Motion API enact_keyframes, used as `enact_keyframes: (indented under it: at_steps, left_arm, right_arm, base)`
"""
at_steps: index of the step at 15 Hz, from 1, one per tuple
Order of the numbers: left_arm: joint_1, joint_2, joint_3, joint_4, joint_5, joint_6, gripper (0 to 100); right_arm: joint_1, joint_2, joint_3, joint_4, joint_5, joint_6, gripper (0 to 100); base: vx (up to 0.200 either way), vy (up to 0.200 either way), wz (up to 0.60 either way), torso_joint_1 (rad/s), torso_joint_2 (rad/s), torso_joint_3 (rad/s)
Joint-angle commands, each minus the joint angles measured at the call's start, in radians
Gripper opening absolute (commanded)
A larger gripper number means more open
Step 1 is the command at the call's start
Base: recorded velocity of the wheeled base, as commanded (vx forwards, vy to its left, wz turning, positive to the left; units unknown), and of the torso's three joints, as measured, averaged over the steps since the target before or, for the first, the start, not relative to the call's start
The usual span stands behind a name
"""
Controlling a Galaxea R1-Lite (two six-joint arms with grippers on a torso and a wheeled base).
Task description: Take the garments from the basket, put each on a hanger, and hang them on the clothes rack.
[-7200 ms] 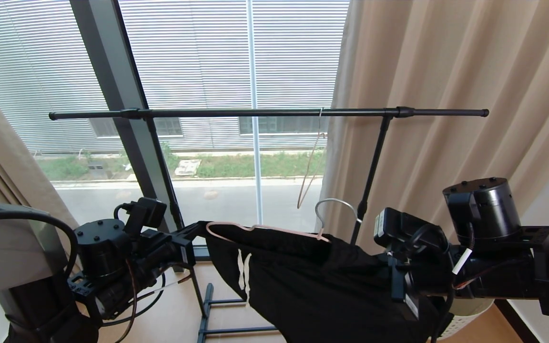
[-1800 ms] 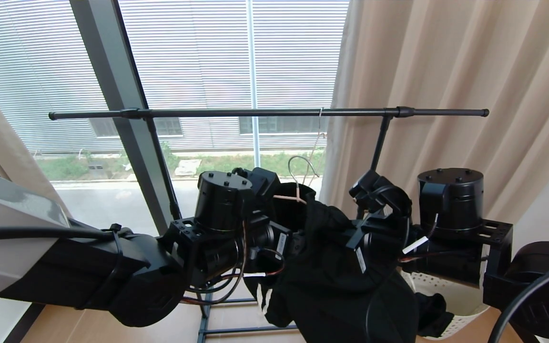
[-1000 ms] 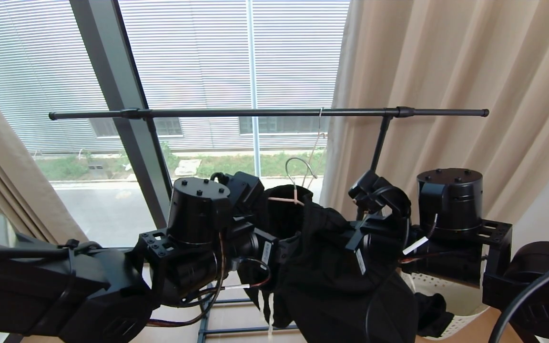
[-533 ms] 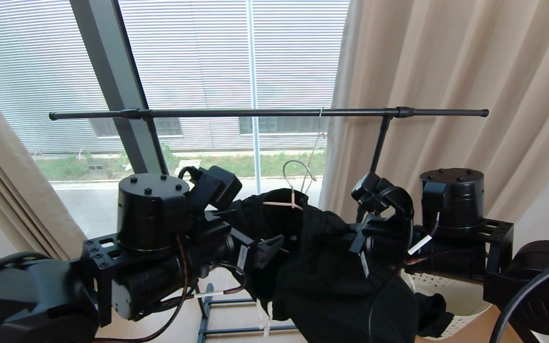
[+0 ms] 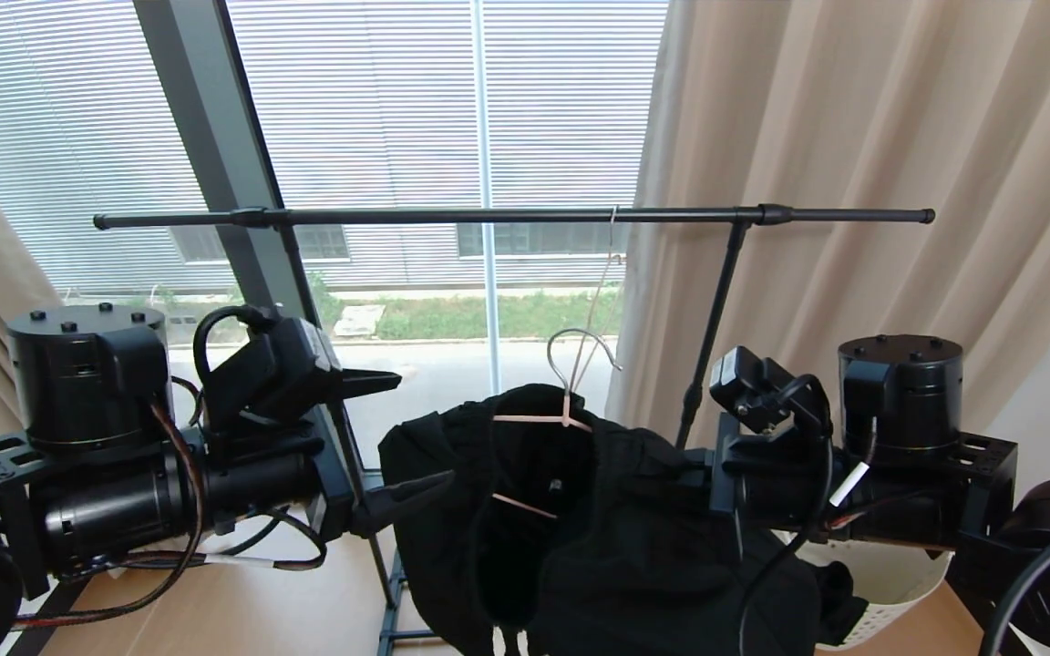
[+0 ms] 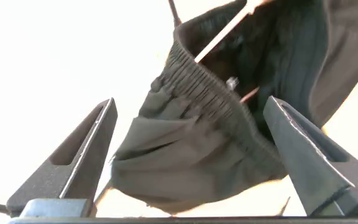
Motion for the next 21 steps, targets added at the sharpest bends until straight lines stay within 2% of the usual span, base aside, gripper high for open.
enact_keyframes:
  at_steps: [1, 3, 4, 5, 6, 8, 10, 14, 18, 21]
  left_arm:
    - [0.049, -0.005, -0.005, 0.102, -0.219, 0.145, 100]
    - [0.050, -0.005, -0.022, 0.137, -0.232, 0.169, 100]
    - [0.067, 0.005, -0.180, 0.470, -0.244, 0.346, 100]
    - [0.070, 0.013, -0.252, 0.607, -0.256, 0.378, 100]
    - [0.072, 0.022, -0.298, 0.676, -0.264, 0.384, 100]
    - [0.093, 0.076, -0.353, 0.686, -0.265, 0.387, 100]
    - [0.099, 0.126, -0.376, 0.686, -0.264, 0.392, 100]
    - [0.110, 0.211, -0.408, 0.688, -0.264, 0.470, 100]
    - [0.096, 0.269, -0.454, 0.691, -0.264, 0.470, 100]
    - [0.076, 0.297, -0.473, 0.691, -0.265, 0.468, 100]
  right_arm:
    - [-0.005, -0.005, 0.013, -0.002, 0.036, -0.001, 0]
    - [-0.009, -0.005, 0.018, -0.002, 0.047, -0.001, 0]
    - [-0.020, -0.014, 0.025, -0.004, 0.102, -0.003, 0]
    - [-0.020, -0.017, 0.030, -0.004, 0.104, -0.003, 0]
    - [-0.020, -0.017, 0.035, -0.004, 0.105, -0.006, 0]
    - [-0.020, -0.020, 0.047, -0.004, 0.108, -0.027, 0]
    - [-0.020, -0.032, 0.061, -0.004, 0.148, -0.049, 0]
    - [-0.020, -0.045, 0.067, -0.004, 0.162, -0.050, 0]
    - [-0.020, -0.046, 0.071, -0.005, 0.166, -0.049, 0]
    - [-0.018, -0.046, 0.076, -0.005, 0.205, -0.050, 0]
  base:
    - [0.000, 0.000, 0.00, 0.000, 0.00, 0.000]
    - [0.000, 0.000, 0.00, 0.000, 0.00, 0.000]
    - [0.000, 0.000, 0.00, 0.000, 0.00, 0.000]
    - [0.000, 0.000, 0.00, 0.000, 0.00, 0.000]
    - [0.000, 0.000, 0.00, 0.000, 0.00, 0.000]
    - [0.000, 0.000, 0.00, 0.000, 0.00, 0.000]
    - [0.000, 0.000, 0.00, 0.000, 0.00, 0.000]
    - [0.000, 0.000, 0.00, 0.000, 0.00, 0.000]
    - [0.000, 0.000, 0.00, 0.000, 0.00, 0.000]
    - [0.000, 0.000, 0.00, 0.000, 0.00, 0.000]
